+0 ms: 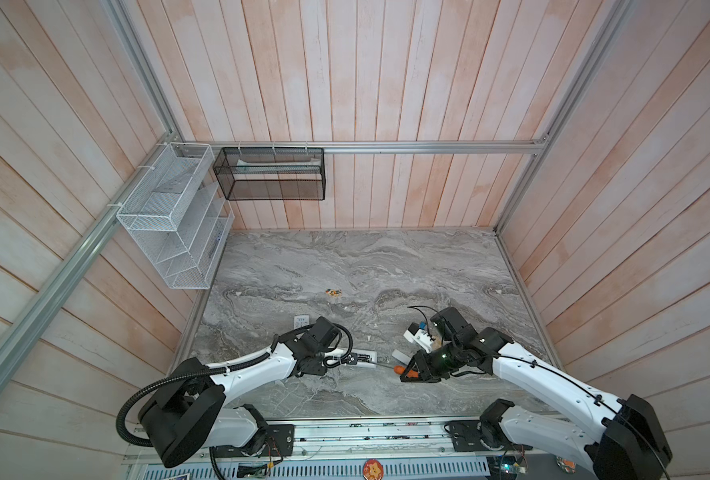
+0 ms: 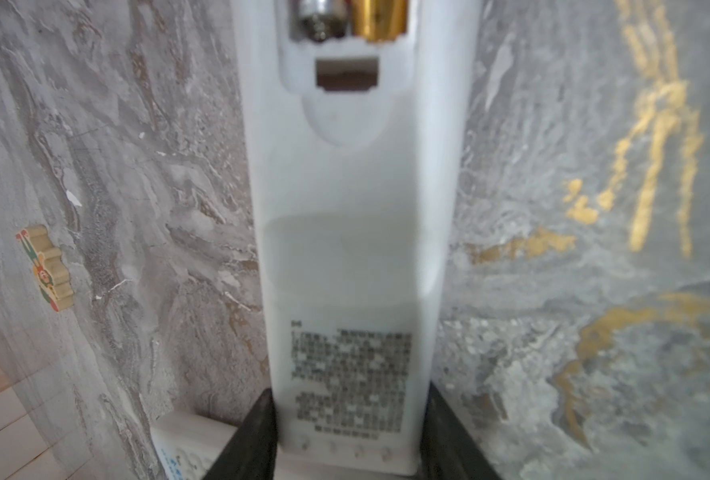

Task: Unload the batteries from the remote control

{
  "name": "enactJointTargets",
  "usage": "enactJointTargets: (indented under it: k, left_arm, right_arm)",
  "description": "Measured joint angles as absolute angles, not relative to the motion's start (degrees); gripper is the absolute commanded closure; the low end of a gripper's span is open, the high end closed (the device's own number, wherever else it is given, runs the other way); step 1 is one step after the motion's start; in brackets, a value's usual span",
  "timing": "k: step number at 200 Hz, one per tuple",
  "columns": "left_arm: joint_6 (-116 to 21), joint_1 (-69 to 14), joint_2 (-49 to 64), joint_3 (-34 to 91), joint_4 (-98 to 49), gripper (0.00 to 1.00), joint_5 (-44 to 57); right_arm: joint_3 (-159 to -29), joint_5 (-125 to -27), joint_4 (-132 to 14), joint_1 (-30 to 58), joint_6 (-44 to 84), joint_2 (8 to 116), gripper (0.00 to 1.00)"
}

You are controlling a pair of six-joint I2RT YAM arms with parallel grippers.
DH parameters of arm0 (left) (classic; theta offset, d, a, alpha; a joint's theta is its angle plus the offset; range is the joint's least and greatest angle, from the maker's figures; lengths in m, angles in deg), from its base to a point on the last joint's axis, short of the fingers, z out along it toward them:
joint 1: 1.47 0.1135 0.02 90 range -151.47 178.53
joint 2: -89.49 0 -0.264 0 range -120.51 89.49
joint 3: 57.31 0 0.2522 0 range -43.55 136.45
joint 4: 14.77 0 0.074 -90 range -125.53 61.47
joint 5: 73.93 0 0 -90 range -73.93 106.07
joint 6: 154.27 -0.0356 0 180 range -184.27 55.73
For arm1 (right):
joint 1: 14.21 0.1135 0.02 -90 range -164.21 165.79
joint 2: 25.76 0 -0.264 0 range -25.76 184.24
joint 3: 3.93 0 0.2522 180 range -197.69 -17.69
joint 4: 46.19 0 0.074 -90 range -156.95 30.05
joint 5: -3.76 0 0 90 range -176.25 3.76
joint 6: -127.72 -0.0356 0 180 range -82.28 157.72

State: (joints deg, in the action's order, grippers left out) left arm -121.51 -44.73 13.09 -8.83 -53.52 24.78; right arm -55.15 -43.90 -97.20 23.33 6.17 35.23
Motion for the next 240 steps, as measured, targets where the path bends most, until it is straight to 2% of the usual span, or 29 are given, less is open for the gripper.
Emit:
enactJointTargets:
  k: [45,118,200,240]
  left_arm:
    - [-121.42,-45.06,12.94,-8.48,-53.20,0.97,23.29]
    - [-120.81,-45.10,12.72,-8.44,-53.17,0.97,22.05]
    - [-119.32,-44.95,12.72,-7.98,-53.33,0.97,20.98]
    - [-114.64,-42.85,11.34,0.22,-58.64,0.98,15.38]
  right_arm:
    - [-58.18,-41.84,-91.37,23.90,6.30,38.23,1.00]
    - [-62.49,-42.32,-87.94,23.22,9.93,48.89,1.00]
    - [-63.34,-48.68,-98.98,22.68,10.89,36.70,1.00]
    - [-63.56,-50.06,-102.21,20.03,10.95,34.60,1.00]
